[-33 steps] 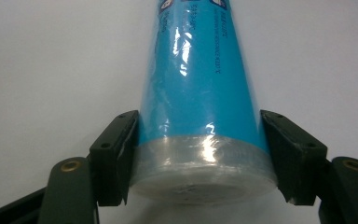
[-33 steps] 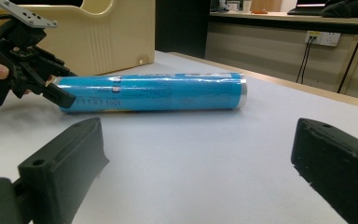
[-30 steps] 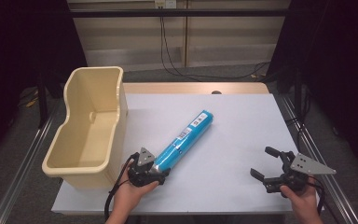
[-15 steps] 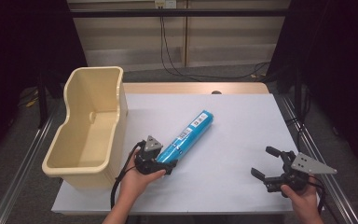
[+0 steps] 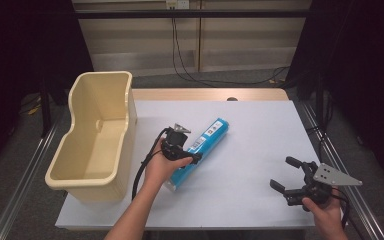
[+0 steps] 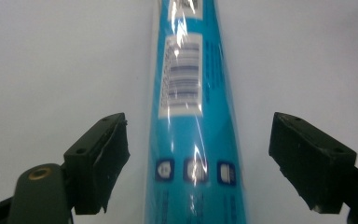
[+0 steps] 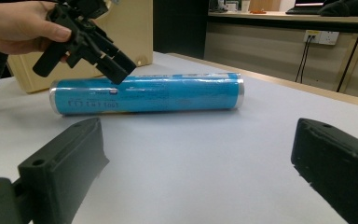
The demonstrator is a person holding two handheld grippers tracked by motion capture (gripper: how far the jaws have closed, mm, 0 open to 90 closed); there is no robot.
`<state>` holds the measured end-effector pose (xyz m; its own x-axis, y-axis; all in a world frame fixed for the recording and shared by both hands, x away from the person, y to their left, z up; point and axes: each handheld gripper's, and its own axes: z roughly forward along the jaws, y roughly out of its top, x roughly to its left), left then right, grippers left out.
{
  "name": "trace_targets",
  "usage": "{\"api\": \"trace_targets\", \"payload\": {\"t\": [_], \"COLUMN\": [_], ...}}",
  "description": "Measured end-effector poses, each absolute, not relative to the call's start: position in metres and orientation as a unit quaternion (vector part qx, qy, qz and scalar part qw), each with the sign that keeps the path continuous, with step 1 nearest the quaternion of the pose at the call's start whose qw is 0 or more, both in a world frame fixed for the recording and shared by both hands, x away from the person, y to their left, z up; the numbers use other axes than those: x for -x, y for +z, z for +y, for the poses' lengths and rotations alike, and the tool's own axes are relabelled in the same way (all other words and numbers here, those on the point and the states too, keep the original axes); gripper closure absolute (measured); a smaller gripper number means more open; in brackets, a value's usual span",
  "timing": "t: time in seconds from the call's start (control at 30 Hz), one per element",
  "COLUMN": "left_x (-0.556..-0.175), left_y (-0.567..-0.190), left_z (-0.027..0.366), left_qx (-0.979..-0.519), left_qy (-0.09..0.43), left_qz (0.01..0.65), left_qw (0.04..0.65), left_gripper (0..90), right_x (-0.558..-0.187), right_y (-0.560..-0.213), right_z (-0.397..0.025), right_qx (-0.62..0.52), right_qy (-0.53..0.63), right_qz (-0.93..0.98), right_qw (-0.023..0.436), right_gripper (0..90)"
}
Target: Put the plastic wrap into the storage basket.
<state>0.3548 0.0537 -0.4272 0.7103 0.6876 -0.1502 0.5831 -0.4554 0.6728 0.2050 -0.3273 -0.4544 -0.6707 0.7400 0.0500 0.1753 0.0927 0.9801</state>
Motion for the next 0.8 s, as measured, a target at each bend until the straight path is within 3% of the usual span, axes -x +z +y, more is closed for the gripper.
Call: {"api": "trace_targets", "payload": {"t": [0.53, 0.8], "left_x": [-0.382, -0.381], "left_y": [-0.435, -0.439], "left_z": [0.029, 0.030], "left_qx": [-0.857, -0.864], "left_qy": [0.062, 0.062], "left_qz": [0.386, 0.381], "left_qw": [0.335, 0.322], "left_gripper": [19.8, 26.2], "right_x": [-0.205, -0.205], "right_y": [-0.454, -0.454], "right_z": [-0.329, -0.328], "right_qx": [-0.328, -0.326], "right_qy": [0.589, 0.589], "right_qz": [0.699, 0.699], "right_qw": [0.239, 0.240], "right_gripper": [2.2, 2.2]}}
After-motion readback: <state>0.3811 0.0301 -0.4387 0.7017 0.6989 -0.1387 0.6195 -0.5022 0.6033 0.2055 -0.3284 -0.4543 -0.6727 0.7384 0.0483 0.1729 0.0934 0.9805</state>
